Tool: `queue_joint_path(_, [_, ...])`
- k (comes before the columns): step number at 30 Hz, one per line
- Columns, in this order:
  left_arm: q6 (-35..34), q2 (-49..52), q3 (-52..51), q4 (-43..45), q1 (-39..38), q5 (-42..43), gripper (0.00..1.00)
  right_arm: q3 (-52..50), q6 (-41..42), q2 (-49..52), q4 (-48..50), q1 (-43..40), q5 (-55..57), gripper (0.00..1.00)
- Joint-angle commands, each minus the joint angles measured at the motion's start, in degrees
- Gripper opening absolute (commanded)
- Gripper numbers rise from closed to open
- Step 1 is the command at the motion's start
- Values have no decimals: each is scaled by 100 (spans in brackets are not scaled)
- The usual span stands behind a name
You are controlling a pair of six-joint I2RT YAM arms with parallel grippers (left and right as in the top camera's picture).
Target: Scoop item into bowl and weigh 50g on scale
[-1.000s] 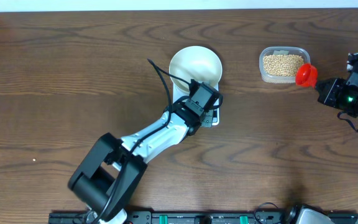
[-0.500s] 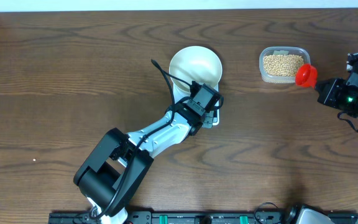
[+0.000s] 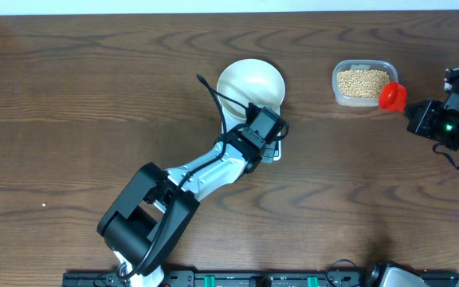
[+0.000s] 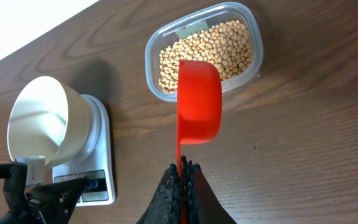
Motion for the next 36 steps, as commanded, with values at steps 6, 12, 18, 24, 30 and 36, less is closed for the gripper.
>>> queue_joint_path(6, [85, 431, -133, -367, 42, -380, 7, 98, -98, 13, -4, 31, -17, 1])
queue_joint_path(12, [127, 431, -133, -411, 42, -382, 7, 98, -98, 13, -17, 31, -17, 1])
queue_joint_path(18, [153, 446, -133, -503, 42, -621, 7, 98, -98, 13, -48, 31, -17, 1])
queue_joint_path(24, [240, 608, -133, -525, 39, -614, 7, 98, -98, 13, -50, 31, -17, 1])
queue_joint_path(30, [442, 645, -133, -564, -109, -616, 7, 98, -98, 13, -55, 31, -17, 1])
queue_joint_path(36, [564, 645, -133, -584, -238, -619, 7, 98, -98, 13, -52, 31, -17, 1])
